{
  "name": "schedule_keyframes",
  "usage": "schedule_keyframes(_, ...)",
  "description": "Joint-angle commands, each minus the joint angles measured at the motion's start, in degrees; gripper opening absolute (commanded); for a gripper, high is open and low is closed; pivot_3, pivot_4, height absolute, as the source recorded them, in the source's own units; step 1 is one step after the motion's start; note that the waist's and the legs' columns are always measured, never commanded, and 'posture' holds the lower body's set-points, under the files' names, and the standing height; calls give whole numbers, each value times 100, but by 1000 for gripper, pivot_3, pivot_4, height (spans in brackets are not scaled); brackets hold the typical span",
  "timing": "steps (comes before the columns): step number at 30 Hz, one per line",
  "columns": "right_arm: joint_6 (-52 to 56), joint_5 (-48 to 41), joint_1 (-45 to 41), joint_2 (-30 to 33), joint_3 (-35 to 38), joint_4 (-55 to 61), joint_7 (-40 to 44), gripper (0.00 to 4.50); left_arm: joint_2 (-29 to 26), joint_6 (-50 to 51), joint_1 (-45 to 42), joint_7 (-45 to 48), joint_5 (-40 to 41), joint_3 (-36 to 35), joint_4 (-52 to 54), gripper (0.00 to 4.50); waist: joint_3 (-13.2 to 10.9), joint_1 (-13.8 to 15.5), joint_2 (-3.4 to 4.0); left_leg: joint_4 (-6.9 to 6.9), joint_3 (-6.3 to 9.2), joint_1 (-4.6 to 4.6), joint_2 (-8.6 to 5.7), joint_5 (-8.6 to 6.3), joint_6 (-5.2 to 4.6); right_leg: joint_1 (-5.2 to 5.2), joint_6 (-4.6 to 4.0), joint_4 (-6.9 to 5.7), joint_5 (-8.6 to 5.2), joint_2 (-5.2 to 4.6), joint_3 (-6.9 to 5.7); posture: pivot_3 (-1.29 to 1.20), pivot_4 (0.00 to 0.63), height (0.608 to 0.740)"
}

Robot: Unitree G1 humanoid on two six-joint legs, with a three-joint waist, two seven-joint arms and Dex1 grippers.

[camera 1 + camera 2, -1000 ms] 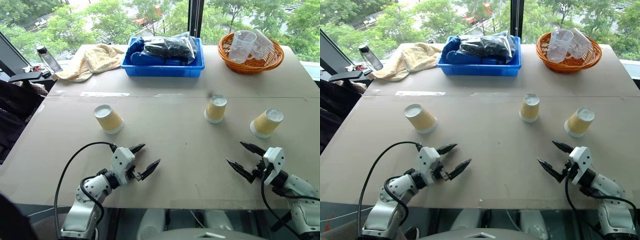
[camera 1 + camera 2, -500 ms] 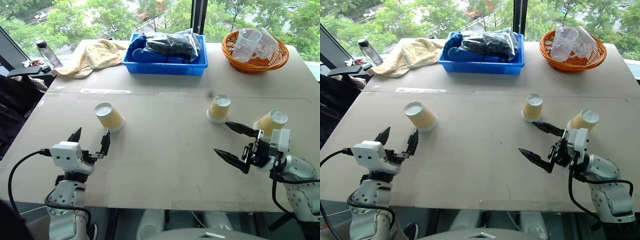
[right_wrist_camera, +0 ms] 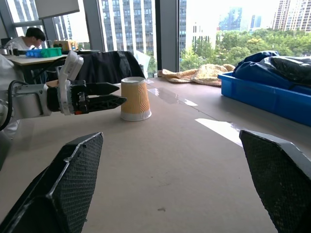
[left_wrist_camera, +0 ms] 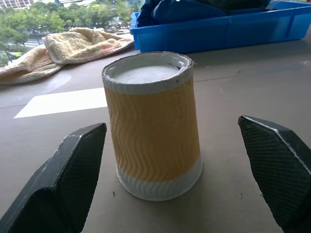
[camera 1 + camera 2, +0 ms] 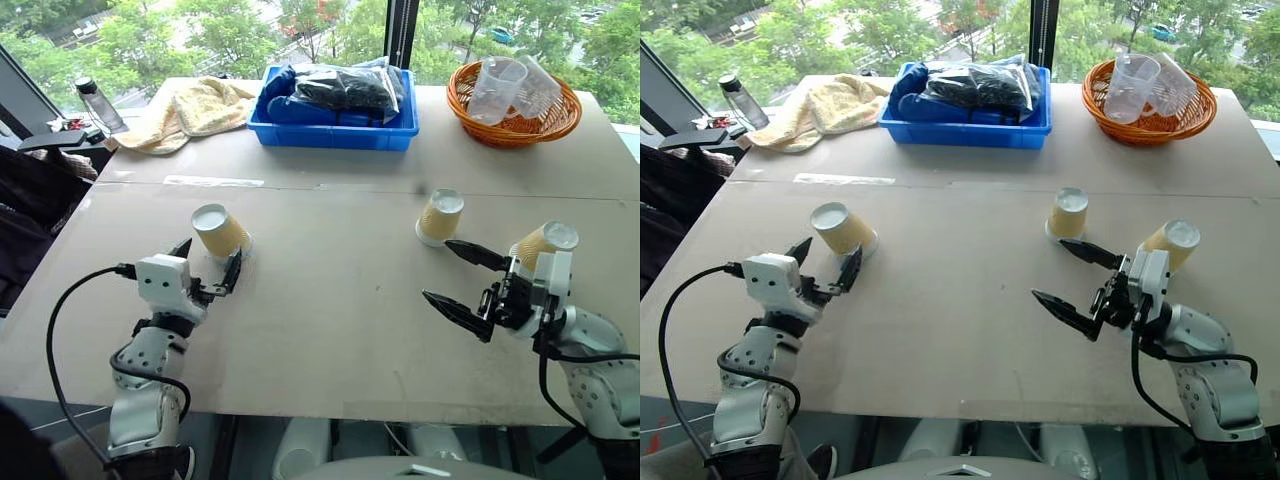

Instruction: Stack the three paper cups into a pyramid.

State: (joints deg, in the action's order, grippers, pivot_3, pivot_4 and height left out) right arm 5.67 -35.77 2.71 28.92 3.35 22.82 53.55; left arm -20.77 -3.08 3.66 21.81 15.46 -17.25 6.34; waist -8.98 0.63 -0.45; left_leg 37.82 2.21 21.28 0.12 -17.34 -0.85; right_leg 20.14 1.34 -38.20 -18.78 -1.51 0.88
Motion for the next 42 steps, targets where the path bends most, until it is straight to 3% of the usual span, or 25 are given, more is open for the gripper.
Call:
schedule_keyframes(1, 46, 17, -112, -33, -20, 339, -156, 4438, -108, 260, -383, -360, -184, -87, -89, 4500, 0, 4, 0, 5, 1, 1, 0, 0, 0, 3, 0, -7, 0, 1, -1, 0, 150, 740)
schedule_keyframes(7, 123, 39, -100, -34, -58, 461, -279, 4438, -58, 533, -868, -595, -229, -35, -202, 4500, 2, 4, -6, 52, 1, 70, -3, 0, 0, 72, 2, -53, 1, 0, 0, 0, 150, 740)
schedule_keyframes(18, 184, 30, -190, -23, -57, 490, -331, 4438, 6, 1154, -1323, -878, -367, 136, -596, 4500, 2, -16, -6, 62, -2, 65, -3, 3, 4, 76, 2, -79, 1, 4, 3, 0, 150, 740)
schedule_keyframes(27, 189, 30, -185, 0, -40, 473, -302, 4438, -26, 1096, -1404, -856, -455, 191, -680, 4500, 3, -1, -7, 63, -2, 65, -3, 3, 4, 76, 2, -80, 1, 4, 3, 0, 150, 740)
schedule_keyframes(30, 192, -9, -238, -9, -25, 450, -293, 4500, -47, 1082, -1437, -793, -464, 201, -729, 3105, 3, -3, -7, 64, -2, 65, -3, 3, 4, 77, 2, -80, 1, 4, 3, 0, 150, 740)
schedule_keyframes(32, 224, -138, -277, -50, -9, 470, -285, 4500, -49, 1091, -1446, -755, -451, 199, -760, 2470, 3, -5, -7, 64, -2, 65, -3, 3, 5, 77, 2, -80, 1, 4, 3, 0, 150, 740)
schedule_keyframes(38, 265, -287, -192, 53, 99, 553, -204, 4500, -27, 999, -1449, -186, -306, 478, -609, 2428, 3, 16, -7, 65, -2, 66, -3, 3, 5, 77, 2, -80, 1, 3, 3, 0, 150, 740)
schedule_keyframes(42, 252, -372, -56, 128, 278, 592, -182, 4500, -92, 1028, -1490, 774, -202, 1155, -420, 2428, 4, 18, -9, 69, -1, 67, -4, 3, 5, 74, 2, -80, 1, 2, 1, 0, 150, 740)
